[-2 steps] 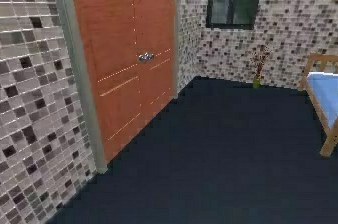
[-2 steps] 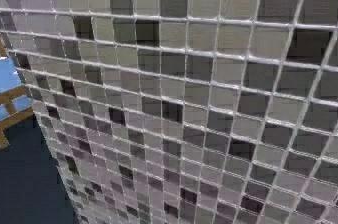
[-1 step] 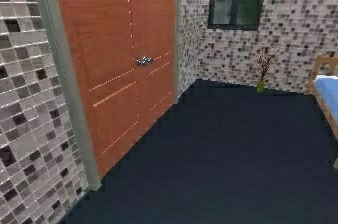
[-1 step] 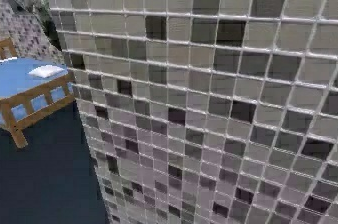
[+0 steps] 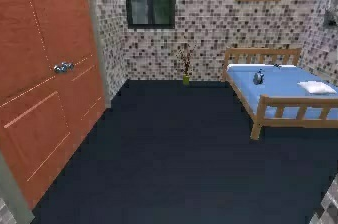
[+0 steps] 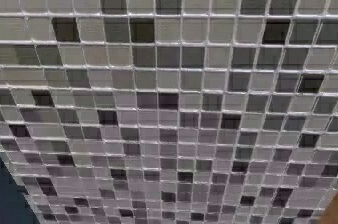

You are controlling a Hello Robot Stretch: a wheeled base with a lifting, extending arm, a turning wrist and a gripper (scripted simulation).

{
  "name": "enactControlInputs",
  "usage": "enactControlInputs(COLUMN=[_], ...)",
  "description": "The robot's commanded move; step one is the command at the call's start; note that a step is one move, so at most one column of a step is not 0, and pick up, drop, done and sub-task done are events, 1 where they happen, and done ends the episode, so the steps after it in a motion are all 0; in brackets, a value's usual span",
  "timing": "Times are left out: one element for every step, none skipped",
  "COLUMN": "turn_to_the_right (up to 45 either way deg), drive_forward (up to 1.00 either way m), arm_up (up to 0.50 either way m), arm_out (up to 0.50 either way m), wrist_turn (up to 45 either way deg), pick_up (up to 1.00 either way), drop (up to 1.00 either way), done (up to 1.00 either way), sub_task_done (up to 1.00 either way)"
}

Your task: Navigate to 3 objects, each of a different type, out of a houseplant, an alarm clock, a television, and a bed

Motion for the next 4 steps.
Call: enactControlInputs(turn_to_the_right=[0.0,45.0,42.0,0.0], drive_forward=[0.55,0.00,0.00,0.00], arm_up=[0.00,0.00,0.00,0.00], arm_out=[0.00,0.00,0.00,0.00], wrist_turn=[0.0,0.0,0.0,0.0], pick_up=[0.00,0.00,0.00,0.00], drop=[0.00,0.00,0.00,0.00], done=[0.00,0.00,0.00,0.00], sub_task_done=[0.00,0.00,0.00,1.00])
